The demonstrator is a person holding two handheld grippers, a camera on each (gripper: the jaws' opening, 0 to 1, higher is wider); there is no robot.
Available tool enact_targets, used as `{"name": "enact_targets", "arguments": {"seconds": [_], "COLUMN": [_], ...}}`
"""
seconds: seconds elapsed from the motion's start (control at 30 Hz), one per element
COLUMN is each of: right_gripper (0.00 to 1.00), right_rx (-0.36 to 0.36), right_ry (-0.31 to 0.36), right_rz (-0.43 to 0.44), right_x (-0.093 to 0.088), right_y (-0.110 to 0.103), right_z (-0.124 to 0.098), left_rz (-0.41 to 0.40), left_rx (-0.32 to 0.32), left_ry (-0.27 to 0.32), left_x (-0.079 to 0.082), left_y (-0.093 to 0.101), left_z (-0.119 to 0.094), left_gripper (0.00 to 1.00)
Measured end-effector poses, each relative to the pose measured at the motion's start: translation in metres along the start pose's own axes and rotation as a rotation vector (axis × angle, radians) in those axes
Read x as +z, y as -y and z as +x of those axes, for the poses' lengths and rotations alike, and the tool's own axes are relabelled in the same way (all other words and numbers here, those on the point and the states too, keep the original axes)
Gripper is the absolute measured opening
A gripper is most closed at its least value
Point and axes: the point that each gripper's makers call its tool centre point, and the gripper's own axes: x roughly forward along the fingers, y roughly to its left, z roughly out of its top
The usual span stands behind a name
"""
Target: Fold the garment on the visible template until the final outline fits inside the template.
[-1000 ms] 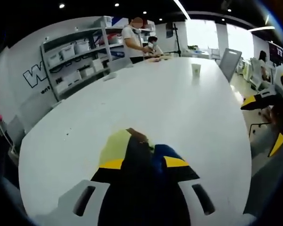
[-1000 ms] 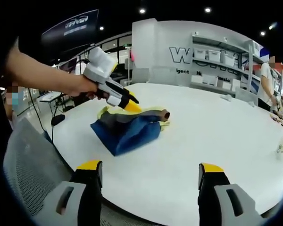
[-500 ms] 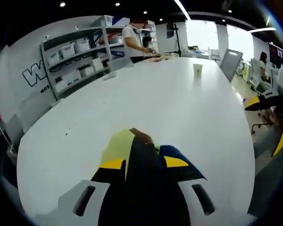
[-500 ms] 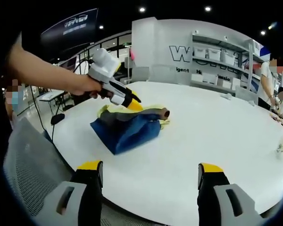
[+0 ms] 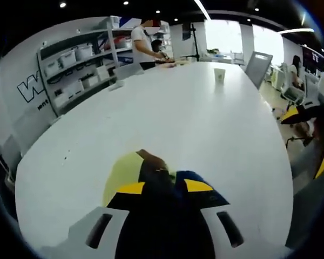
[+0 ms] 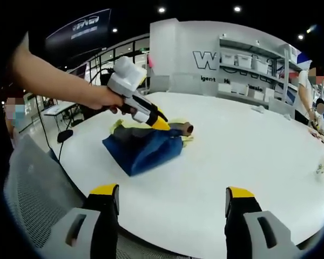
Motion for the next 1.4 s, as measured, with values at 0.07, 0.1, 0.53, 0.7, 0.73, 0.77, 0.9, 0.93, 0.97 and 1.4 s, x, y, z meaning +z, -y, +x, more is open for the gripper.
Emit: {"name": "enact_targets", "arguments": {"seconds": [0.07, 0.1, 0.53, 0.7, 0.73, 0.77, 0.9, 0.93, 0.97, 1.4], "right_gripper": [0.8, 0.8, 0.78, 0.77, 0.77, 0.77, 0.76, 0.76, 0.76, 0.75], "right_rx": [0.0, 0.0, 0.001, 0.0, 0.0, 0.001, 0.0, 0.0, 0.001, -0.001], "right_ry": [0.001, 0.0, -0.002, -0.001, -0.002, -0.003, -0.003, -0.003, -0.005, -0.001], "right_rz": [0.0, 0.0, 0.005, 0.005, 0.005, 0.007, 0.008, 0.008, 0.009, 0.013], "right_x": [0.0, 0.0, 0.0, 0.0, 0.0, 0.0, 0.0, 0.0, 0.0, 0.0], "right_y": [0.0, 0.0, -0.001, -0.001, -0.001, -0.001, -0.001, -0.001, -0.001, -0.001], "right_z": [0.0, 0.0, 0.0, 0.0, 0.0, 0.0, 0.0, 0.0, 0.0, 0.001], "left_rz": [-0.002, -0.003, -0.038, -0.025, -0.021, -0.003, 0.026, 0.027, 0.029, 0.031], "left_rx": [-0.001, -0.004, -0.012, -0.024, -0.024, -0.02, -0.022, -0.023, -0.025, -0.028], "left_ry": [-0.001, -0.003, -0.028, -0.024, -0.025, -0.022, -0.036, -0.039, -0.041, -0.048], "left_x": [0.0, 0.0, -0.006, -0.003, -0.003, -0.001, -0.004, -0.004, -0.005, -0.008], "left_y": [-0.001, -0.001, -0.007, -0.002, -0.001, 0.0, 0.002, 0.002, 0.002, -0.004], "left_z": [0.002, 0.004, 0.004, 0.007, 0.008, 0.009, 0.013, 0.014, 0.015, 0.014], "left_gripper": [0.28, 0.27, 0.03, 0.15, 0.17, 0.19, 0.25, 0.25, 0.25, 0.05]}}
